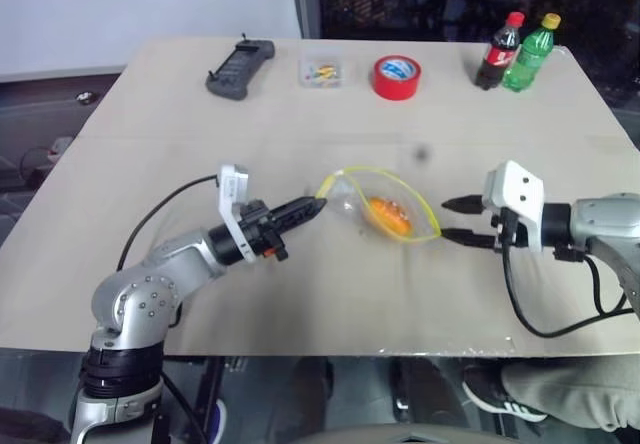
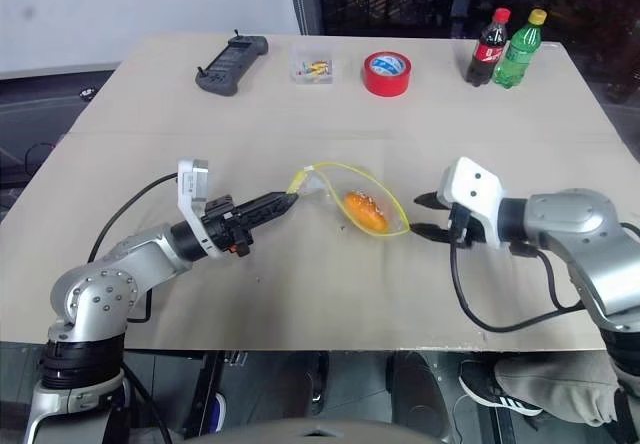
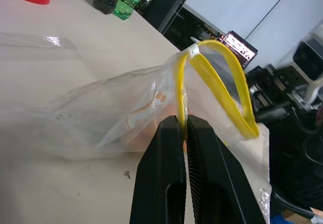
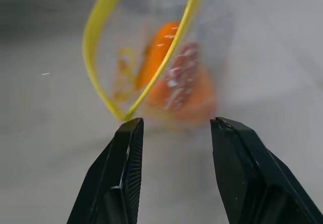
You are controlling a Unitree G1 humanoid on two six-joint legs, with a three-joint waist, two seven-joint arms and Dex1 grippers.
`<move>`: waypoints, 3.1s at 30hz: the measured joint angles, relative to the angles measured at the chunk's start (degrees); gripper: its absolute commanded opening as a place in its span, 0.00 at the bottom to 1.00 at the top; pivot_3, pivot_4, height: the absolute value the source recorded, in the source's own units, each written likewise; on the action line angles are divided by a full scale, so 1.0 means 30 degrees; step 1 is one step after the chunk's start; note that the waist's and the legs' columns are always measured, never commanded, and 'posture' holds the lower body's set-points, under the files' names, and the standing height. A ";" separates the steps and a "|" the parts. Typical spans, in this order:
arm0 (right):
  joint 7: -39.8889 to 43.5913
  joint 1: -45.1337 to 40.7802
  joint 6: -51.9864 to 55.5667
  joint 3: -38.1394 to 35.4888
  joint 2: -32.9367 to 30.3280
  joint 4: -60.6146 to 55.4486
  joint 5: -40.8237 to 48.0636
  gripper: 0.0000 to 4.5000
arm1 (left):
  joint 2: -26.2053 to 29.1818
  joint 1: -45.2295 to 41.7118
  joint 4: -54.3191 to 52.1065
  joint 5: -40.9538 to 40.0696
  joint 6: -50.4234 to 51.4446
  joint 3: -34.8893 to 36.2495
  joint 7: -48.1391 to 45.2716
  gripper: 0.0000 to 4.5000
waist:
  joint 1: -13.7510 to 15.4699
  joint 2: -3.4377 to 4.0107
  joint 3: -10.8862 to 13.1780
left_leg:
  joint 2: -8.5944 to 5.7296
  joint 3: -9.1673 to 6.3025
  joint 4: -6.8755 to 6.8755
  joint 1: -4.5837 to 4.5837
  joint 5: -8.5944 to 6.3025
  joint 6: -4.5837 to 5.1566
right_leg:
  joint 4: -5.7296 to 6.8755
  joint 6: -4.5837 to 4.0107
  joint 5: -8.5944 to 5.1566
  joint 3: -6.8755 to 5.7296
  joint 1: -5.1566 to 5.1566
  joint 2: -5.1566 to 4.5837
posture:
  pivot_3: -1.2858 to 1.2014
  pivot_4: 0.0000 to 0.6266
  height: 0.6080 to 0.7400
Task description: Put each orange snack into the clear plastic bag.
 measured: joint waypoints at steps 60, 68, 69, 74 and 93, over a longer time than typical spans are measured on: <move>-0.8799 0.3297 -1.0183 0.3417 0.2761 0.4900 -1.2406 0.77 | 0.0756 0.0174 0.1691 1.8671 -1.4516 -0.6211 0.0094 0.00 | 0.0003 0.0005 0.0003 | 0.0013 0.0108 0.0144 0.0015 -0.0046 0.0075 | 0.0058 0.0055 -0.0053 0.0024 0.0039 -0.0033 | 0.52 0.24 0.84; -0.5970 0.0063 -0.7125 0.3889 0.3871 -0.0865 -0.9396 0.77 | 0.0948 -0.0008 0.1512 1.9316 -1.4351 -0.6245 -0.0223 0.00 | -0.0166 0.0001 -0.0002 | 0.0056 0.0096 0.0145 0.0023 -0.0049 0.0075 | 0.0059 0.0087 -0.0024 0.0018 0.0033 0.0030 | 0.52 0.24 0.84; -0.5994 -0.0730 -0.7116 0.4642 0.4352 -0.0506 -0.9914 0.77 | 0.0971 -0.0013 0.1515 1.9341 -1.4372 -0.6231 -0.0306 0.00 | -0.0138 -0.0003 -0.0005 | 0.0055 0.0093 0.0146 0.0024 -0.0049 0.0075 | 0.0058 0.0084 -0.0024 0.0014 0.0036 0.0029 | 0.52 0.24 0.84; -0.6034 -0.3801 -0.7426 0.8837 0.7121 0.2983 -1.2547 0.77 | 0.0896 -0.0331 0.1499 1.9686 -1.4580 -0.6538 -0.0487 0.00 | -0.0002 -0.0003 -0.0003 | 0.0017 0.0081 0.0150 -0.0023 -0.0049 0.0074 | 0.0045 0.0020 0.0015 0.0010 0.0021 0.0000 | 0.52 0.24 0.84; -0.5937 -0.5549 -0.9767 0.9642 0.8836 0.6875 -1.4709 0.30 | 0.0903 0.0070 0.1195 2.0023 -1.4575 -0.6549 -0.0509 0.00 | -0.0078 -0.0003 -0.0002 | 0.0020 0.0073 0.0145 -0.0012 -0.0050 0.0074 | 0.0058 0.0019 0.0015 0.0006 0.0021 0.0006 | 0.52 0.24 0.84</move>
